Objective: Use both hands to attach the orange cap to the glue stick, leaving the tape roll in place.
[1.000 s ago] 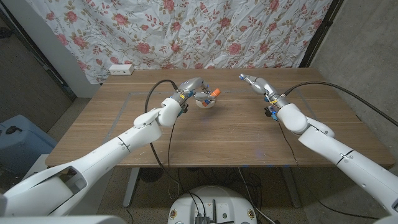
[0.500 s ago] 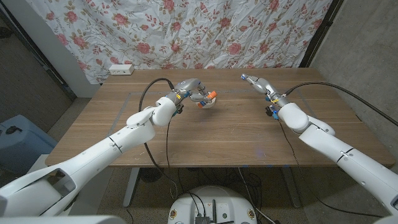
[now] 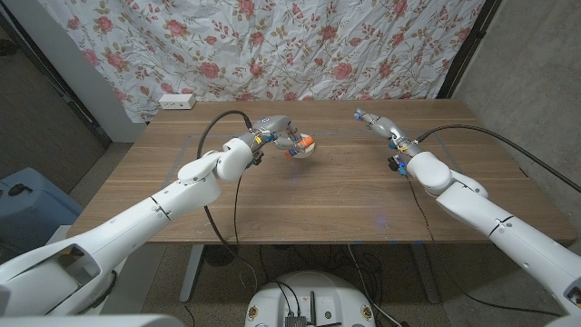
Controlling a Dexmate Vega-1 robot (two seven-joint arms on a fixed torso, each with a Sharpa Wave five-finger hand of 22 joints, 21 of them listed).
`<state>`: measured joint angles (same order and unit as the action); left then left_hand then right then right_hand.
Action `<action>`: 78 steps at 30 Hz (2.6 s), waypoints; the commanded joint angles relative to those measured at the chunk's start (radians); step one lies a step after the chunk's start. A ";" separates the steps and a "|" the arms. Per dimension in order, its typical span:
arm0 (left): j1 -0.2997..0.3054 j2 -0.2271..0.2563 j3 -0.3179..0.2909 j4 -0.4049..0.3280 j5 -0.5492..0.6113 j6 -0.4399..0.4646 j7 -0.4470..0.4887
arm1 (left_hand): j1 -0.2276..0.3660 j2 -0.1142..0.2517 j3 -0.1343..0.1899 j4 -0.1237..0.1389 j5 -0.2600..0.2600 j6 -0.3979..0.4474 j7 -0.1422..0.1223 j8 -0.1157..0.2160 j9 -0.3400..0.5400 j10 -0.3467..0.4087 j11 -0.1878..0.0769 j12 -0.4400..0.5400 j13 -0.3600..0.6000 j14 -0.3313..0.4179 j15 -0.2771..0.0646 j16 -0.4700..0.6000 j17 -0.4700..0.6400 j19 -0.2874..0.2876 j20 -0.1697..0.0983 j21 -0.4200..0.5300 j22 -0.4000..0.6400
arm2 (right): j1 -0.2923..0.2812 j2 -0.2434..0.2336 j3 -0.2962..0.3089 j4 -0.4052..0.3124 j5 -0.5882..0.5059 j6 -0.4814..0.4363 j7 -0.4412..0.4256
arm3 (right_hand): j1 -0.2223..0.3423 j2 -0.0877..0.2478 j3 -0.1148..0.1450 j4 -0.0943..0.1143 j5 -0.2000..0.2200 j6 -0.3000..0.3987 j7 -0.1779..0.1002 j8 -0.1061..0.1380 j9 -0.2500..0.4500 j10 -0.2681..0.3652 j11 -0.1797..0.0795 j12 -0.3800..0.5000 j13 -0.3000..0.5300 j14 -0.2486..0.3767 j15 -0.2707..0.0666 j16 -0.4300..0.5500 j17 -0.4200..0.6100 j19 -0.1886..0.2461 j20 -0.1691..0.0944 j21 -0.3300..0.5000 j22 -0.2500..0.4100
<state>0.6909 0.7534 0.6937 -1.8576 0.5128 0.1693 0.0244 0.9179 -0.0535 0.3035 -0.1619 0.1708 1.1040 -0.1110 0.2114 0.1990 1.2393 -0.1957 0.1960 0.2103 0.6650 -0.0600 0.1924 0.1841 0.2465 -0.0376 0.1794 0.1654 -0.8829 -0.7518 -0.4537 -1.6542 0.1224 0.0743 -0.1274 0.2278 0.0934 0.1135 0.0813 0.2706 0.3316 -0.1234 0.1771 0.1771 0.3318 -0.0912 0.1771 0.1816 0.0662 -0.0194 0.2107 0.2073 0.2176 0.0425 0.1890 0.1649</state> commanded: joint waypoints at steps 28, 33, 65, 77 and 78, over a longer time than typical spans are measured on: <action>-0.023 0.072 0.037 -0.074 0.205 0.021 -0.226 | 0.115 0.106 -0.008 -0.001 0.006 0.037 -0.042 0.006 0.004 0.010 -0.031 0.001 0.006 -0.020 -0.156 0.001 0.001 -0.012 -0.014 0.002 0.001 | -0.001 0.064 -0.003 0.129 0.140 0.062 0.002 | -0.015 0.009 -0.001 0.003 -0.002 -0.006 0.009 0.007 0.002 -0.010 0.008 0.004 0.003 0.000 -0.001 0.002 0.002 0.012 -0.005 0.000 0.003; -0.020 0.078 0.043 -0.089 0.251 0.035 -0.253 | 0.112 0.106 -0.010 0.001 0.006 0.036 -0.042 0.005 0.004 0.006 -0.031 0.000 0.005 -0.023 -0.155 0.000 0.001 -0.014 -0.014 0.002 0.001 | -0.001 0.076 -0.001 0.148 0.164 0.074 0.006 | -0.016 0.009 -0.001 0.002 -0.002 -0.006 0.008 0.008 0.002 -0.012 0.010 0.005 0.003 0.000 -0.002 0.002 0.002 0.012 -0.005 0.000 0.003; -0.023 0.048 0.089 -0.024 0.416 -0.025 -0.305 | 0.068 0.116 -0.005 0.018 0.008 0.011 -0.048 0.001 0.004 -0.033 -0.030 -0.005 0.000 -0.048 -0.149 -0.012 -0.008 -0.025 -0.021 0.003 0.001 | -0.019 0.121 0.030 0.233 0.323 0.125 0.054 | -0.024 0.018 0.005 0.003 -0.001 -0.019 0.024 0.008 0.002 -0.019 0.042 0.008 0.003 0.020 -0.004 0.009 0.003 0.028 -0.014 0.002 0.003; -0.030 0.040 0.094 -0.022 0.445 -0.023 -0.348 | 0.033 0.102 -0.007 0.021 0.007 -0.005 -0.064 -0.001 0.002 -0.062 -0.030 -0.008 -0.003 -0.054 -0.146 -0.013 -0.009 -0.039 -0.027 0.000 0.001 | -0.016 0.115 0.020 0.225 0.313 0.107 0.047 | -0.027 0.019 0.006 0.003 -0.001 -0.019 0.026 0.009 0.002 -0.020 0.045 0.009 0.003 0.020 -0.004 0.009 0.003 0.028 -0.016 0.001 0.003; -0.031 0.039 0.095 -0.022 0.447 -0.022 -0.353 | 0.026 0.099 -0.009 0.022 0.007 -0.006 -0.067 -0.001 0.001 -0.066 -0.030 -0.009 -0.004 -0.056 -0.146 -0.013 -0.010 -0.041 -0.026 0.000 0.001 | -0.016 0.115 0.019 0.224 0.311 0.106 0.044 | -0.027 0.019 0.006 0.003 -0.001 -0.019 0.027 0.009 0.002 -0.020 0.045 0.009 0.003 0.021 -0.004 0.009 0.003 0.028 -0.016 0.001 0.003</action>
<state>0.6667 0.8012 0.7830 -1.8861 0.9322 0.1478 -0.2938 0.8913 -0.0268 0.2891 -0.1490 0.1739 1.0770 -0.1489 0.2043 0.1975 1.1847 -0.2273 0.1881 0.2041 0.6151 -0.0554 0.1811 0.1720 0.2108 -0.0377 0.1795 0.1628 -0.9000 -0.6299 -0.4259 -1.4213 0.4384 0.1996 -0.0757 0.2079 0.1135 0.1135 0.0814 0.2706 0.3103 -0.1018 0.1817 0.1772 0.3072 -0.0552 0.1815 0.1817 0.0808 -0.0233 0.2116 0.2068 0.2393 0.0286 0.1890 0.1649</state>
